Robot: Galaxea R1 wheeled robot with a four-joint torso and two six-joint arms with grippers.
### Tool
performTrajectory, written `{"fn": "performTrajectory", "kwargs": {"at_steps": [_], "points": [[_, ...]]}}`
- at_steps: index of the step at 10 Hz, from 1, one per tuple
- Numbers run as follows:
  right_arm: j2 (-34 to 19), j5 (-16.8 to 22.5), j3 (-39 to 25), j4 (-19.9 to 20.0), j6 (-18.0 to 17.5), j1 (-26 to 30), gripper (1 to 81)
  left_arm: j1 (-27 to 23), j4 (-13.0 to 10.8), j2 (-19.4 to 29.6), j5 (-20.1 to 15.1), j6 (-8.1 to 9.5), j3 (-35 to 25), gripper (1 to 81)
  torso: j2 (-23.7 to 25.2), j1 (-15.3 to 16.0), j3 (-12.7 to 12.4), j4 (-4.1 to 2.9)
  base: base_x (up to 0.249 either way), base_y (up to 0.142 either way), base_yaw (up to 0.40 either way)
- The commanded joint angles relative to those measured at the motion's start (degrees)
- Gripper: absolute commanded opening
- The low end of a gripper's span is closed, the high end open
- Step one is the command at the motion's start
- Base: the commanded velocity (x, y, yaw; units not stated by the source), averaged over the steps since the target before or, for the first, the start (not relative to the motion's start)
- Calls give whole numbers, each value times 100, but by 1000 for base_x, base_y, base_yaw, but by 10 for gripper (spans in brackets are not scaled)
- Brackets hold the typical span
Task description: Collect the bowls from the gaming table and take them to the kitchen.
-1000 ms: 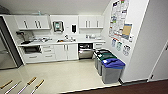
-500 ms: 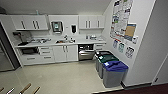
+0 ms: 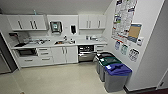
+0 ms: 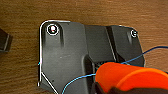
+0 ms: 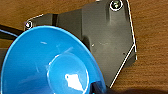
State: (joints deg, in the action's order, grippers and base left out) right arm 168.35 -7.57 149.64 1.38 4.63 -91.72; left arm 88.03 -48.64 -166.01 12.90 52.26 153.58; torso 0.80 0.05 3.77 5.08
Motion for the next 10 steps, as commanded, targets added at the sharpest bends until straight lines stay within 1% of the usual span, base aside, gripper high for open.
{"fn": "performTrajectory", "kwargs": {"at_steps": [1,10], "points": [[17,318,-41,-59,20,237,10,-202,21,76,-182,-23,23,10,0,0,0,0,226,0,0],[26,318,-41,-59,20,228,10,-202,21,76,-182,-23,23,10,-5,2,0,0,192,0,0]]}}
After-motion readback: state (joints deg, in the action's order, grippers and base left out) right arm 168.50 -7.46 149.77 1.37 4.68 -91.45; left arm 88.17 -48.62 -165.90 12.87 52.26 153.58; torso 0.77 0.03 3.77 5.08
